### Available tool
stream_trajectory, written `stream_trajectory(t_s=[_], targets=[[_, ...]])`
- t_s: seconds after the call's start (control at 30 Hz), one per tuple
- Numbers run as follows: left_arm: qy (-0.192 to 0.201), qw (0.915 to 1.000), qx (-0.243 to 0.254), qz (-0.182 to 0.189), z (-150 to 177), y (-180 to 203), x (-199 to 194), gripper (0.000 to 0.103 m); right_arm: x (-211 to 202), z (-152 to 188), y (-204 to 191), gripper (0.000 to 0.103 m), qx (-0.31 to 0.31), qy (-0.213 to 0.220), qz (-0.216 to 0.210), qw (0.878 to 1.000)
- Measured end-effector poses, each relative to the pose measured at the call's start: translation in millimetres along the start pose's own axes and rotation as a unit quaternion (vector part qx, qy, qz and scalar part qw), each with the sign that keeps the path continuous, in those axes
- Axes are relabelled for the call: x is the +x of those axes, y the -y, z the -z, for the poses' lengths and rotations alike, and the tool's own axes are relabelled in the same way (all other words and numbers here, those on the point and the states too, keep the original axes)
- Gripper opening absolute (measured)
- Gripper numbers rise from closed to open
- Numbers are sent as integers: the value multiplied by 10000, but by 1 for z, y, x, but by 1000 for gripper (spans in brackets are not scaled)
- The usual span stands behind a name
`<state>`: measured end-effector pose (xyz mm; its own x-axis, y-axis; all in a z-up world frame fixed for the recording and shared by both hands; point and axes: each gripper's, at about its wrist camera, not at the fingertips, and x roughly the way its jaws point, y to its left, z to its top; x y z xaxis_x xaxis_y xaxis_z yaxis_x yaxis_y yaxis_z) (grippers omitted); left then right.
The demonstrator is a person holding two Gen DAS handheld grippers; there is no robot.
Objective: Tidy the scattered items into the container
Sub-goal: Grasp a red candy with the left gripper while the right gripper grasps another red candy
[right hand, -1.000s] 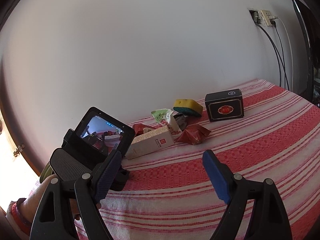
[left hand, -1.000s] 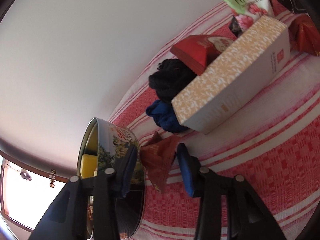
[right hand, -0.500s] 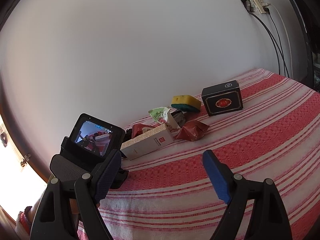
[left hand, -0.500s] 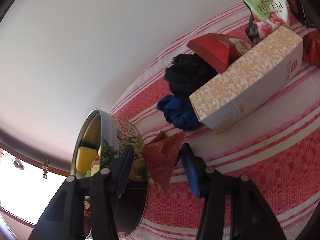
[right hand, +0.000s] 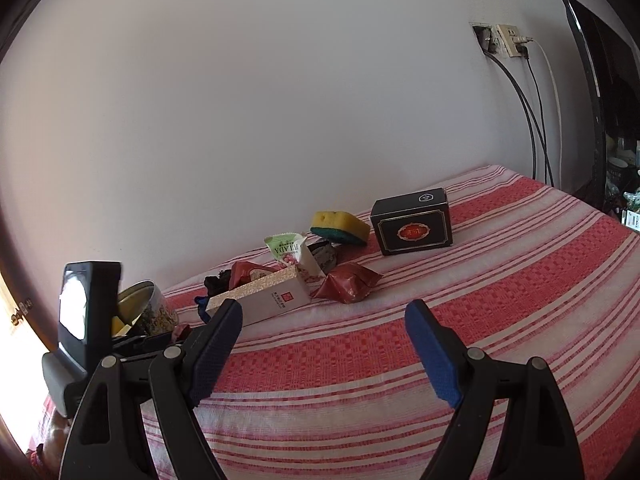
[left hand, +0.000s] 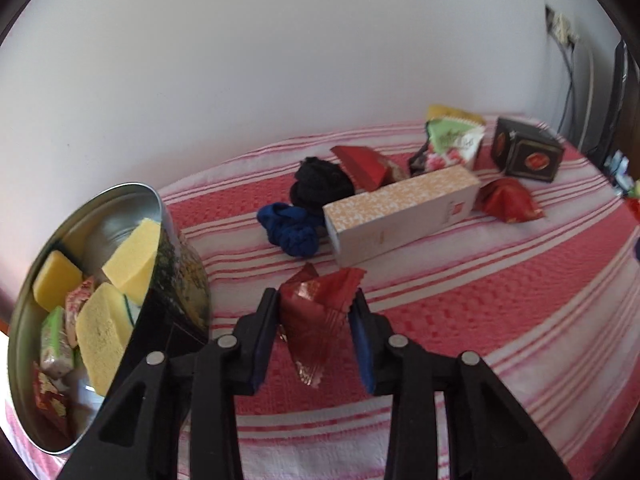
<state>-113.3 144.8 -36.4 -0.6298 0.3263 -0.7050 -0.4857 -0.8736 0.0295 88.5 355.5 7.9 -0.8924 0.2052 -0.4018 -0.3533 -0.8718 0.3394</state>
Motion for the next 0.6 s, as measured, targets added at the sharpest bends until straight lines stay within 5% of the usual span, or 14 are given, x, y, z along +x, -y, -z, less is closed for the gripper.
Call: stream_trajectory(t_s=[0.1, 0.17, 0.27, 0.43, 0.6], targets=[[428, 9942, -293, 942, 7, 1, -28, 34, 3, -2, 10, 85, 74, -25, 106, 9999], [607, 9886, -437, 1309, 7, 29, -53, 34, 6, -3, 16, 85, 152, -94, 100, 9998], [624, 9773, -799, 1861, 7, 18, -67, 34, 14, -4, 22, 85, 188, -260, 75, 9995], [359, 9765, -948, 1901, 9, 13, -41, 34, 51, -10, 11, 85, -440, -756, 178, 9960], [491, 9791, -718, 1837, 13, 23, -49, 34, 94, -16, -17, 85, -1503, -1020, 572, 9817]])
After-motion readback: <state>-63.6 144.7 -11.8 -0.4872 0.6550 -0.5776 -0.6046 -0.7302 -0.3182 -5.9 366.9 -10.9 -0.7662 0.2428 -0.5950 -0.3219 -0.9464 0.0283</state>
